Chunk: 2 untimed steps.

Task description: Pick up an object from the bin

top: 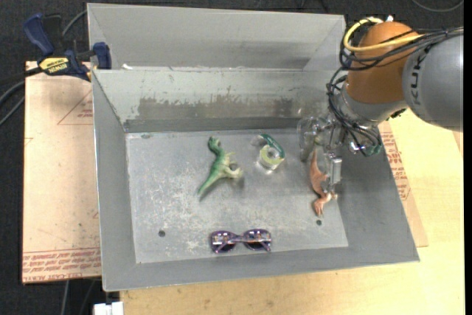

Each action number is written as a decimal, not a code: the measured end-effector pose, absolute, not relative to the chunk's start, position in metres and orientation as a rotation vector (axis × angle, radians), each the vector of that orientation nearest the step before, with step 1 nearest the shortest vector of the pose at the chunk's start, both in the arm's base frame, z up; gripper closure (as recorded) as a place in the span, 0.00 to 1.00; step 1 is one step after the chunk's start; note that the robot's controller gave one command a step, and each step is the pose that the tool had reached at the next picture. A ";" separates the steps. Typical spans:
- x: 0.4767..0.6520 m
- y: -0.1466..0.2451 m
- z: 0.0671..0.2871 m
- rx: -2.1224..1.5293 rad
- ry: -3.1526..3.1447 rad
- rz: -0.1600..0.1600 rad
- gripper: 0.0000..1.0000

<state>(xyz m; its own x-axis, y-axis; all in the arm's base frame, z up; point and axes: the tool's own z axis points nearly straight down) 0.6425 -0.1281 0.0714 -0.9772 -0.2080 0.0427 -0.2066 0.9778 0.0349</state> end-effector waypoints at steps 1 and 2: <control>0.580 -0.140 0.072 1.152 -2.930 -0.018 0.00; 0.594 -0.145 0.070 0.925 -2.979 -0.051 0.00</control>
Offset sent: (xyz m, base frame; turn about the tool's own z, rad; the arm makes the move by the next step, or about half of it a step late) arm -0.0274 -0.0250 -0.0014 -0.1172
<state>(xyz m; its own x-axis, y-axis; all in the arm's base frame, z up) 0.5936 -0.1451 0.0701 -0.8240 -0.5664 0.0118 -0.5657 0.8238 0.0376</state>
